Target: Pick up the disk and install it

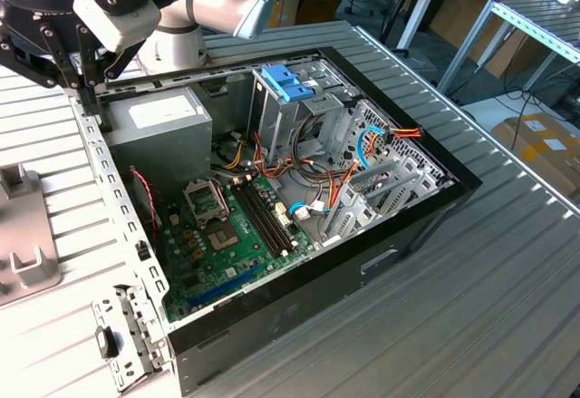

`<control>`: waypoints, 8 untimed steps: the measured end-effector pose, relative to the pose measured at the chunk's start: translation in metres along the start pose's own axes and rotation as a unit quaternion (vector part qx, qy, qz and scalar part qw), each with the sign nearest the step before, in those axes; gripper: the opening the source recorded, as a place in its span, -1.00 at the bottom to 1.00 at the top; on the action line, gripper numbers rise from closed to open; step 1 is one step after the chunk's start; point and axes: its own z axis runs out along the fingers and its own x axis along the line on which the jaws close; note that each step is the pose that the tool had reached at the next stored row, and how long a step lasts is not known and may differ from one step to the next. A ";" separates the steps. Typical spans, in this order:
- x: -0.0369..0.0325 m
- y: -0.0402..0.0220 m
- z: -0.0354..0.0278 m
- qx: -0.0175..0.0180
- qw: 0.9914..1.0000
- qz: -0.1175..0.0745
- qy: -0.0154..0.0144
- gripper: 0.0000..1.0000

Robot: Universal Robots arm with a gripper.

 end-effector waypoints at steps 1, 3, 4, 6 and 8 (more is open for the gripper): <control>0.0009 -0.0001 0.0000 0.000 1.000 0.000 0.000 -0.79; 0.0030 -0.0002 -0.0001 0.000 1.000 0.000 0.000 -0.79; 0.0043 -0.0003 -0.0001 0.000 1.000 0.000 0.000 -0.79; 0.0080 -0.0005 -0.0002 0.000 1.000 0.000 0.000 -0.79; 0.0107 -0.0006 -0.0003 0.000 1.000 0.000 0.000 -0.79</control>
